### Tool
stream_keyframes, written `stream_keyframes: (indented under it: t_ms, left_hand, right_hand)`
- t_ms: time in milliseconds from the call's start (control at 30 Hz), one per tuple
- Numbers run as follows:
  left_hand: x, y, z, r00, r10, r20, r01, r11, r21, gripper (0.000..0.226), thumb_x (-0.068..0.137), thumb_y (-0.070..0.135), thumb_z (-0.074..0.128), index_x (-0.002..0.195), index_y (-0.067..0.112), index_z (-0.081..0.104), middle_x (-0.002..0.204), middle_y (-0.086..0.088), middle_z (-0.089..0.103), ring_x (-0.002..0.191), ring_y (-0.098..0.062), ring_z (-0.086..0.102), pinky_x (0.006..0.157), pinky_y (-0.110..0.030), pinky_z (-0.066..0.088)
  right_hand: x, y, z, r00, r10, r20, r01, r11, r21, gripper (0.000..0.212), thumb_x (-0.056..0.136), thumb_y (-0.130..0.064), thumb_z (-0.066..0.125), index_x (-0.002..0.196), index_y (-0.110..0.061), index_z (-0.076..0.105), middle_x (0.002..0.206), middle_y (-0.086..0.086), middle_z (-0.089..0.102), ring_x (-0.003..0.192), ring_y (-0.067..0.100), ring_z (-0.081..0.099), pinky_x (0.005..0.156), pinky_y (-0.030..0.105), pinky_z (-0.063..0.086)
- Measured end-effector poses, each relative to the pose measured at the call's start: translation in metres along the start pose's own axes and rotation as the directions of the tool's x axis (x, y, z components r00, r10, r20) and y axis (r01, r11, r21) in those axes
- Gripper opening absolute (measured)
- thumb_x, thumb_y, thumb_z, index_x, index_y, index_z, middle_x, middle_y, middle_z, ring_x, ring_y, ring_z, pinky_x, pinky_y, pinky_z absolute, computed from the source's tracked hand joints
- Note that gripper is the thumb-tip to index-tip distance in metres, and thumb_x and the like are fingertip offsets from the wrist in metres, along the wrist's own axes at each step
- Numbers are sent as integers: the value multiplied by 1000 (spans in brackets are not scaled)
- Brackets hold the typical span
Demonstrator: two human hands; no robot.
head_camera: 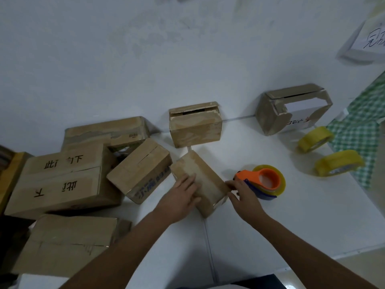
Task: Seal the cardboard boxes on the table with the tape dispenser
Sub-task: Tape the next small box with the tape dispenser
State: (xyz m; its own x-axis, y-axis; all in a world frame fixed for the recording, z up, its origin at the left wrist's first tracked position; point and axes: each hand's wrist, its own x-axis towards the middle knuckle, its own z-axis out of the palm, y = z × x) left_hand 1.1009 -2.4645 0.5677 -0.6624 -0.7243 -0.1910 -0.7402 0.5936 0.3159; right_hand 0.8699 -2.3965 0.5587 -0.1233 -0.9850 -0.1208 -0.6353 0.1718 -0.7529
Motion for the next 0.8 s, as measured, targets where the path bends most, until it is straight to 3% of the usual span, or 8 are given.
stream_keyframes:
  t_ms: [100, 200, 333, 467, 533, 700, 800]
  left_hand:
    - [2, 14, 16, 995, -69, 69, 73, 995, -60, 86, 89, 73, 40, 157, 32, 7, 164, 2, -17, 149, -19, -23, 120, -37, 5]
    - [6, 20, 26, 996, -21, 91, 16, 998, 60, 97, 86, 72, 49, 157, 33, -4, 160, -6, -31, 145, -27, -33, 119, -40, 8]
    - [15, 4, 25, 996, 67, 53, -76, 977, 199, 94, 91, 62, 52, 155, 36, -12, 162, -7, -26, 148, -27, -25, 121, -44, 11]
    - [28, -5, 21, 997, 73, -14, -69, 982, 178, 95, 87, 56, 62, 157, 37, 1, 162, -2, 11, 151, -24, 2, 118, -44, 31]
    - [31, -2, 20, 997, 74, -20, -70, 985, 155, 94, 86, 55, 64, 157, 38, 5, 159, 0, 17, 149, -22, 6, 116, -41, 34]
    - [30, 0, 22, 995, 77, -59, -68, 988, 141, 95, 86, 49, 67, 157, 37, 6, 159, 1, 20, 150, -23, 9, 117, -37, 27]
    - [27, 1, 25, 992, 71, -107, -66, 996, 57, 88, 85, 44, 70, 156, 31, 19, 159, 1, 23, 152, -21, 8, 118, -36, 21]
  right_hand:
    - [-13, 0, 6, 1000, -20, 2, 20, 999, 42, 29, 95, -10, 57, 124, -14, 59, 115, 1, 59, 105, 10, 58, 93, 27, 49]
    - [-19, 8, 4, 1000, 1, 12, -2, 997, 72, 30, 96, -11, 56, 126, -16, 58, 115, -2, 57, 104, 7, 58, 92, 28, 51]
    - [-17, 37, -14, 989, 127, -71, -130, 991, -35, 33, 95, -9, 56, 128, -13, 54, 127, 0, 47, 110, 15, 54, 90, 28, 46]
    - [-4, 64, -33, 976, 148, -162, -176, 970, -168, 35, 92, -6, 60, 126, -5, 54, 129, 12, 48, 108, 31, 54, 81, 38, 48]
    - [7, 72, -38, 970, 173, -168, -206, 956, -209, 41, 92, -10, 62, 131, -3, 52, 132, 15, 50, 115, 34, 51, 86, 41, 48]
    - [25, 92, -42, 951, 307, 33, -272, 885, -378, 65, 95, -26, 59, 149, -11, 27, 148, 13, 40, 125, 33, 49, 98, 42, 45]
    - [27, 103, -44, 936, 345, 73, -284, 860, -425, 55, 99, -22, 49, 149, -16, 27, 146, 12, 42, 125, 33, 48, 100, 44, 45]
